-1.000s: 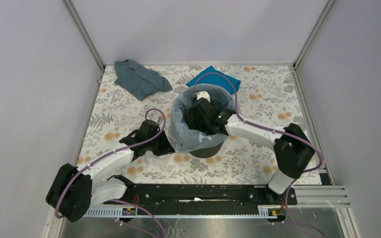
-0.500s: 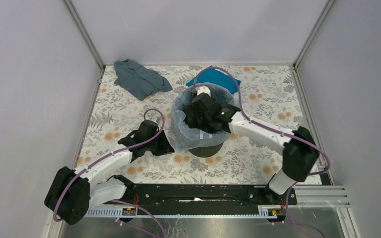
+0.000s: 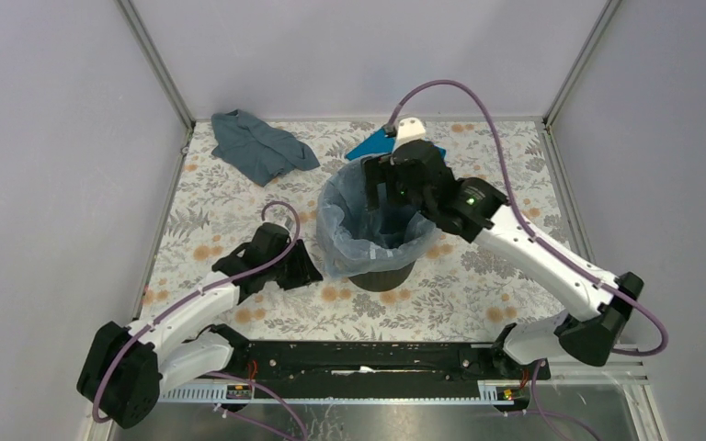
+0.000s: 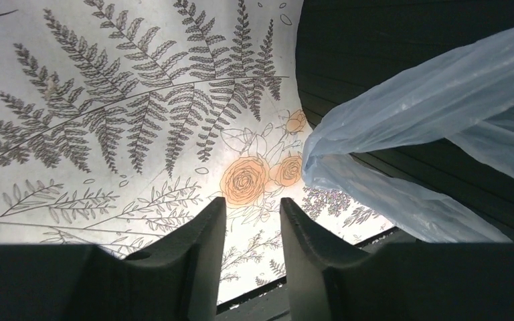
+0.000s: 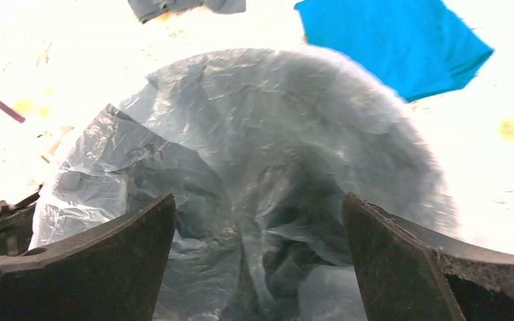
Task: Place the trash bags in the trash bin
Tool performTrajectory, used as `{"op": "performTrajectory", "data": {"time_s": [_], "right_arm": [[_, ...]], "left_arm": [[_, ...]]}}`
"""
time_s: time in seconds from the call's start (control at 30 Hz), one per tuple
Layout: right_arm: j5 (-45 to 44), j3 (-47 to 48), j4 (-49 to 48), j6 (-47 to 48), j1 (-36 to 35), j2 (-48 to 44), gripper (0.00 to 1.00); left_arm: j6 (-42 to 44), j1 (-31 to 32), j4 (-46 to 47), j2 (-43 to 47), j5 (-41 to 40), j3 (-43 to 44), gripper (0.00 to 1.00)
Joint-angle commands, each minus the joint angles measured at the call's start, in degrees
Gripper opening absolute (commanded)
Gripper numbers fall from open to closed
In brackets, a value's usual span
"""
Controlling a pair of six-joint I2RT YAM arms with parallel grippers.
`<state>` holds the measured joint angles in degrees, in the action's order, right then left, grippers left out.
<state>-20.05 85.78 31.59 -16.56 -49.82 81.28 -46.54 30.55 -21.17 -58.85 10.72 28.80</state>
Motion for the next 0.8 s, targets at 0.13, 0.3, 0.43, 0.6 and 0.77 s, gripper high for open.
{"op": "performTrajectory", "data": {"time_s": [0.13,0.3,0.43,0.6,0.77], "right_arm": [[-2.7,1.9,3.4,4.7,15.3,-9.6,1.00],[-2.7,-0.9,1.4,4.6,26.8,-11.6,1.00],[-1.6,-7.2,-0.2,2.2,37.4,-10.2,1.00],[12.0,-17.5,-6.7,-3.1,43.9,-8.6,1.00],[26.1,-27.2,-16.2,-6.3,44.1,-7.1,1.00]], "left_arm": [[0.4,0.1,-6.6,9.4,-5.6,5.6,0.48],[-0.3,0.1,-10.5,16.1,-8.4,8.6,0.57],[0.9,0.1,-14.2,20.1,-11.3,13.6,0.69],[5.6,0.1,-15.9,23.7,-15.6,20.9,0.84],[11.8,0.1,-15.8,24.1,-18.6,28.0,0.92]]}}
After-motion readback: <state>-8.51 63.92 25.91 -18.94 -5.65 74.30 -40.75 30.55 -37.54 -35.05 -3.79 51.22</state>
